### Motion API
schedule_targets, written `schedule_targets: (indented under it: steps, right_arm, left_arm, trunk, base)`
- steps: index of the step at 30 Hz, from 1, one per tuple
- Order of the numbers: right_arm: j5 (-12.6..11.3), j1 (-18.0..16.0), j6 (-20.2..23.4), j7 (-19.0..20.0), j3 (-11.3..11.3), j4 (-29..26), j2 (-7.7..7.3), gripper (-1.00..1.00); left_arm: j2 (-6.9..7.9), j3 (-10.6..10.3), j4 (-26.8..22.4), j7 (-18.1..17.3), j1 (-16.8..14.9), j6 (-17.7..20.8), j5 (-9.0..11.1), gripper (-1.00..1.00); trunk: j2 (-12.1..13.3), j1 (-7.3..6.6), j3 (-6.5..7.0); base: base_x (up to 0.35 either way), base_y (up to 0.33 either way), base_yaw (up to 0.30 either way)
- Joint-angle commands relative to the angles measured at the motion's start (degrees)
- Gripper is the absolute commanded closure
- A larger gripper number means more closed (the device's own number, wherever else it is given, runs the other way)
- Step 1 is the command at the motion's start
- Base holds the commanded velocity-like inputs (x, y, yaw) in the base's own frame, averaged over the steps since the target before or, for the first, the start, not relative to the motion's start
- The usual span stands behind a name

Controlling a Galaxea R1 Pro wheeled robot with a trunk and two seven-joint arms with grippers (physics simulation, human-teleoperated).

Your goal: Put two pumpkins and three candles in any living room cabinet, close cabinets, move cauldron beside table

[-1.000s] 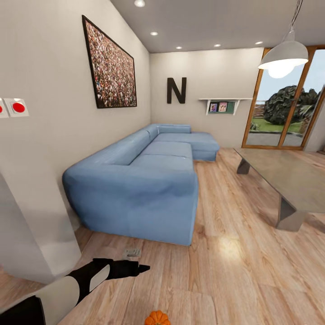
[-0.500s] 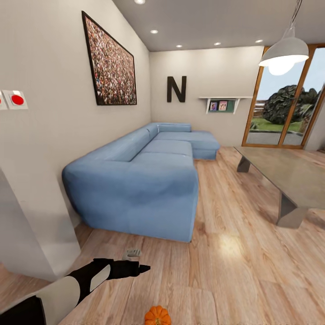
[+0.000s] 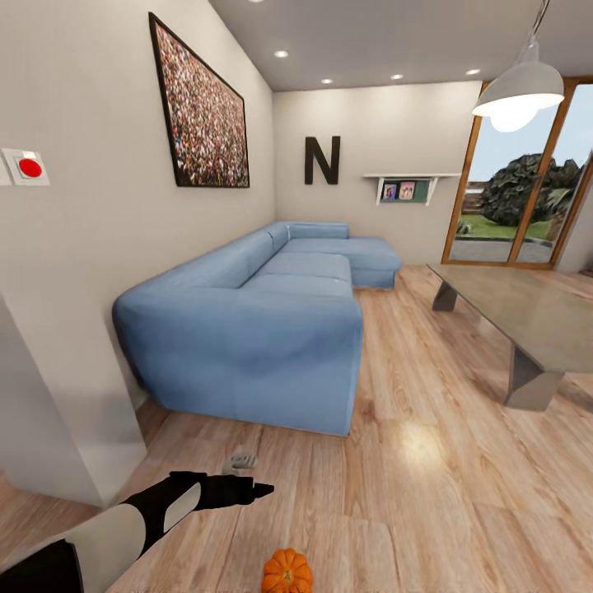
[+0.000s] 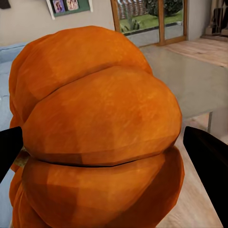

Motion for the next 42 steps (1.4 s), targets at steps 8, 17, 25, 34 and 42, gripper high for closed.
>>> schedule_targets:
  steps: [8,17,25,34,42]
  right_arm:
    - [-0.1,-0.02,-0.03,0.0,0.26,-0.01,-0.02,1.0]
    - [-0.06,-0.02,-0.03,0.0,0.26,-0.01,-0.12,1.0]
    - [0.22,-0.02,-0.03,-0.06,0.26,-1.11,-0.28,1.0]
    - [1.21,-0.02,-0.03,-0.09,0.25,-1.49,-0.18,1.0]
    - [1.22,-0.02,-0.03,-0.09,0.26,-1.5,-0.14,1.0]
  left_arm:
    - [0.02,0.07,0.0,-0.11,0.0,0.01,0.01,-1.0]
    - [0.1,0.08,0.0,-0.11,0.0,0.1,0.01,-1.0]
    - [0.09,0.1,0.0,-0.11,0.0,0.1,0.01,-1.0]
    - [0.08,0.1,0.0,-0.11,0.0,0.14,0.01,-1.0]
    - [0.09,0.1,0.0,-0.11,0.0,0.19,0.01,-1.0]
  trunk:
    - [-1.7,1.0,-1.6]
    - [-1.82,1.23,-3.6]
    - [-1.93,1.44,-5.37]
    - [-2.05,1.67,-7.36]
    - [-2.16,1.88,-9.14]
  base:
    - [0.0,0.0,0.0]
    - [0.0,0.0,0.0]
    - [0.0,0.0,0.0]
    - [0.0,0.0,0.0]
    - [0.0,0.0,0.0]
